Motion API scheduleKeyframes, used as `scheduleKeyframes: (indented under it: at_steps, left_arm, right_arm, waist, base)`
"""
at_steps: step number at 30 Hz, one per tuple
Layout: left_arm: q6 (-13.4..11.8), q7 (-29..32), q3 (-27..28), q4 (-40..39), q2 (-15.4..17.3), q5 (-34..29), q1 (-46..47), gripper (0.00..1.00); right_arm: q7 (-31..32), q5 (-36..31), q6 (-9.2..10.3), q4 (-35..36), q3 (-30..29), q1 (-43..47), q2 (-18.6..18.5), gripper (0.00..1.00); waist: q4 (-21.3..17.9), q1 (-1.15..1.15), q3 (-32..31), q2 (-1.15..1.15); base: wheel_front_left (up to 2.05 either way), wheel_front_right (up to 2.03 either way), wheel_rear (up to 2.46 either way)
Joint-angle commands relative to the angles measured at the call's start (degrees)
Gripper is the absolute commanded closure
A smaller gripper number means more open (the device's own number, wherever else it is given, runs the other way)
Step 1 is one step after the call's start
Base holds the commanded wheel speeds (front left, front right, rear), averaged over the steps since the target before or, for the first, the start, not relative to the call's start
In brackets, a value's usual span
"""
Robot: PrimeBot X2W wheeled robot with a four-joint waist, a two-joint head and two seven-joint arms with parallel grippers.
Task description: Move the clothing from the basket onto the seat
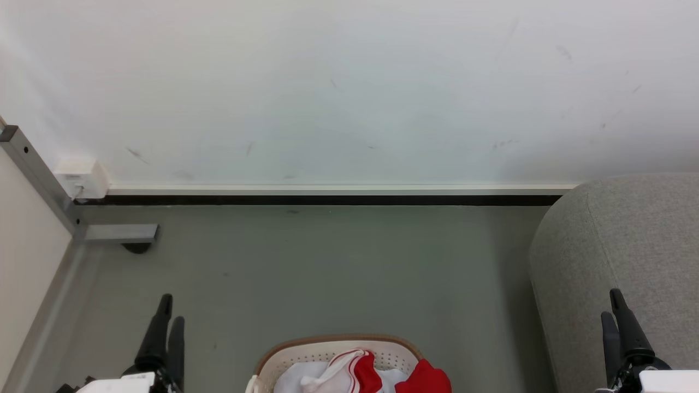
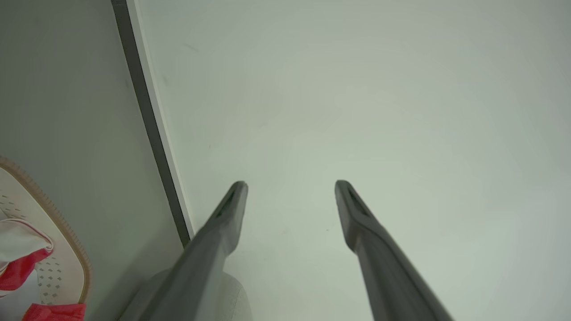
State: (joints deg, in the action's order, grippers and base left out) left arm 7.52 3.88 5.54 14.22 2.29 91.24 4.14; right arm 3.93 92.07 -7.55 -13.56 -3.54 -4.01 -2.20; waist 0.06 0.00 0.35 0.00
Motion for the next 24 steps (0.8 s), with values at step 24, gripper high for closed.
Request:
scheduleKeyframes:
  at_steps: [24]
  left_arm:
    - [-1.0,-6.2,-2.3,-8.2,0.5,-28.0,1.0,0.00]
  right_arm:
    - [-6.2,-22.1,0.03,5.8,4.4,-1.7,-0.8,0.00]
  waist:
    - [-0.3,0.00,0.8,0.00]
  base:
    - [0.00,0.00,0.00]
